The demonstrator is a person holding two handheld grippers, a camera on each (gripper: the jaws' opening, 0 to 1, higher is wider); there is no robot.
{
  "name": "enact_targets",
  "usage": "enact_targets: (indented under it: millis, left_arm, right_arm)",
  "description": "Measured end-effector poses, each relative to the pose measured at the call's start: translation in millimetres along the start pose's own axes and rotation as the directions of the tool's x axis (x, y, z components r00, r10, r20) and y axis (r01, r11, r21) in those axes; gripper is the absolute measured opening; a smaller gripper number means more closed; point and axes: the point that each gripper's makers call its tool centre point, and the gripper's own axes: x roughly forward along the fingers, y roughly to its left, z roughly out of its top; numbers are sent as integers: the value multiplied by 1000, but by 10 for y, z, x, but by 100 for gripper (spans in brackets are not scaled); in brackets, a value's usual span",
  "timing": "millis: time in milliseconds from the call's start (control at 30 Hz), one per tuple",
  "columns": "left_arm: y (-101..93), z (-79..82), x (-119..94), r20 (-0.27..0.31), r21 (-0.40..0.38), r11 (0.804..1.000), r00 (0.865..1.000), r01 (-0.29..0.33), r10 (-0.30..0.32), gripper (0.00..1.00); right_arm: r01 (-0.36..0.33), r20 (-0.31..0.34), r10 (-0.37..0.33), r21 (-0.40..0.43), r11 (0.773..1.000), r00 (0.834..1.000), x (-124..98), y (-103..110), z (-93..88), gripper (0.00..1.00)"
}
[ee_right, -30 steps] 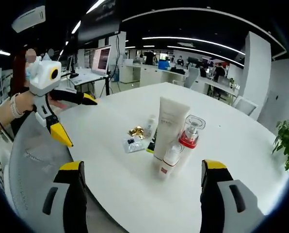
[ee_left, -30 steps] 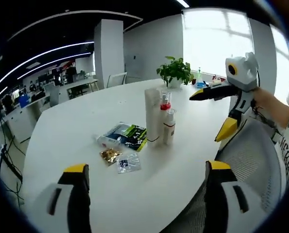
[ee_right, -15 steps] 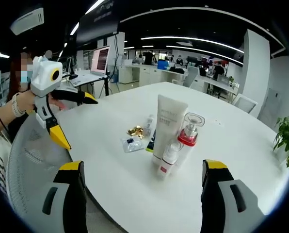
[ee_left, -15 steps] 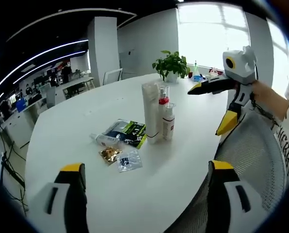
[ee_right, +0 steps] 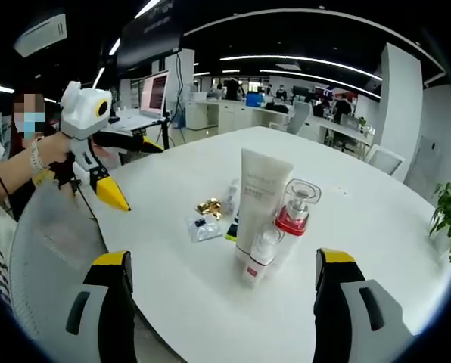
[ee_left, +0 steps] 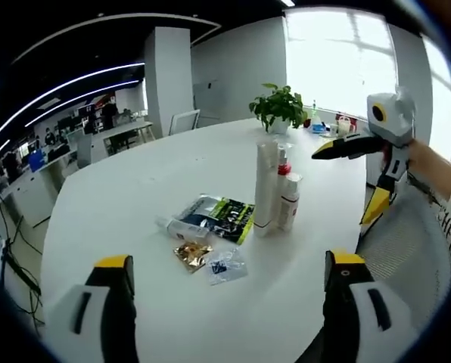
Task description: Arrange the skincare products in the storage area until every visible bottle or jar stands upright without overlapping.
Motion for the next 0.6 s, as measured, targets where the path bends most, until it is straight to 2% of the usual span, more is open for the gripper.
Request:
enact_targets:
  millis: [167,300,433,600]
  left_arm:
    - [155,89,149,-1,3,1000,1000,-4,4,98]
    - [272,136,303,-8,-12,1000,1000,-16,16,94]
    - [334,160,468,-16,-45,999,1000,3,-3,78]
    - [411,160,674,-33,-70,998,999,1,-3,67]
  right_arm:
    - [-9,-6,9,-2,1000,1000,11,15,-3,100]
    - [-9,-7,9,5,1000,1000,4,17,-12,100]
    - [-9,-8,9,11,1000,1000,0,13,-15,100]
    - [-6,-12,6,12,1000,1000,-1,-13,-29,100]
